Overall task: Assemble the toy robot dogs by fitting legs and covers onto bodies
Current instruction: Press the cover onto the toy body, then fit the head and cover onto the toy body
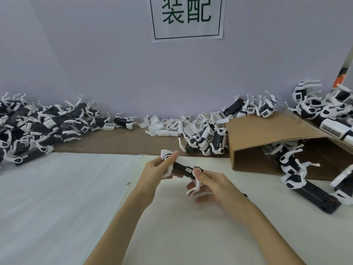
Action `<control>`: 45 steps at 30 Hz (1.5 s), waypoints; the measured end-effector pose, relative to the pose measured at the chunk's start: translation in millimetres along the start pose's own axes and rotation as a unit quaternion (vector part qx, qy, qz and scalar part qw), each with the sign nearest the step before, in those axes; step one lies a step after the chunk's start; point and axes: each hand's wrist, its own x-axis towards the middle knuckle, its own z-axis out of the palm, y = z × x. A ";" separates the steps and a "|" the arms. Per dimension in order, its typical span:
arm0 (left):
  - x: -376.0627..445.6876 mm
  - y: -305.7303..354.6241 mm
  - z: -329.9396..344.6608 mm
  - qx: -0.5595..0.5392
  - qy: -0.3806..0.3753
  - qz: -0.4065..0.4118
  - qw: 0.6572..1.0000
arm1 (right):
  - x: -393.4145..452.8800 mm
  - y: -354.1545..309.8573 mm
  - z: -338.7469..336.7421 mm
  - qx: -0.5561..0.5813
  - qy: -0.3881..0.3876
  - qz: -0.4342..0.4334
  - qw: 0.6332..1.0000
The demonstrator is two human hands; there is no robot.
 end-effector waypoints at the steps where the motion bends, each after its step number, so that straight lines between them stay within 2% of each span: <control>1: 1.8 -2.9 -1.4 0.010 -0.004 -0.015 1.000 | -0.1 -1.1 0.4 0.001 -0.001 0.020 1.000; 2: 2.9 -5.1 -2.6 0.002 -0.008 -0.034 0.999 | 0.3 -2.6 0.5 0.001 0.003 0.043 0.999; 4: 7.2 -9.1 -6.4 -0.080 0.006 -0.069 0.994 | 4.2 -9.5 -2.4 0.039 0.025 0.097 0.994; 6: 11.0 -11.3 -13.5 -0.152 0.037 -0.065 0.986 | 13.2 -27.0 -13.7 0.145 0.057 0.132 0.979; 7: 12.6 -12.8 -17.6 -0.155 0.047 -0.052 0.985 | 17.7 -39.9 -23.1 0.206 0.067 0.121 0.969; 9: 15.4 -16.2 -25.5 -0.145 0.058 -0.033 0.987 | 26.9 -70.2 -49.1 0.326 0.076 0.045 0.941; 11: 17.3 -18.9 -27.6 -0.140 0.072 -0.026 0.987 | 32.2 -97.0 -72.0 0.463 0.016 -0.044 0.885; 13: 17.3 -20.2 -22.6 -0.119 0.112 0.001 0.987 | 36.7 -107.4 -78.8 0.521 -0.062 -0.061 0.849; 15: 16.3 -21.0 -14.4 -0.080 0.189 0.051 0.977 | 46.3 -97.2 -67.3 0.501 -0.072 -0.054 0.861; 17: 17.5 -25.7 -8.2 -0.035 0.254 0.086 0.963 | 58.2 -70.3 -44.5 0.470 -0.029 -0.027 0.882; 21: 45.0 -33.5 -15.0 0.113 0.305 0.074 0.943 | 82.4 -19.0 2.5 0.471 -0.019 0.072 0.879; 24: 90.6 -32.8 -42.8 0.256 0.288 0.066 0.920 | 109.6 -8.1 22.6 0.433 -0.013 0.093 0.896; 27: 144.9 -27.4 -83.2 0.398 0.244 0.041 0.883 | 133.9 -5.7 35.4 0.418 -0.024 0.095 0.903; 31: 220.7 -20.8 -129.7 0.572 0.181 0.001 0.800 | 152.4 7.2 38.5 0.424 -0.045 0.092 0.900; 35: 295.3 -24.1 -163.6 0.619 0.155 -0.043 0.769 | 169.2 14.8 32.2 0.396 -0.057 0.087 0.912; 39: 340.7 -39.8 -172.4 0.625 0.181 -0.072 0.756 | 181.5 21.4 33.2 0.364 -0.060 0.087 0.925; 42: 349.5 -45.9 -173.9 0.585 0.228 -0.047 0.777 | 182.3 20.5 36.0 0.342 -0.082 0.079 0.933; 45: 334.3 -42.3 -168.8 0.512 0.258 -0.002 0.819 | 181.2 21.6 35.8 0.344 -0.074 0.076 0.933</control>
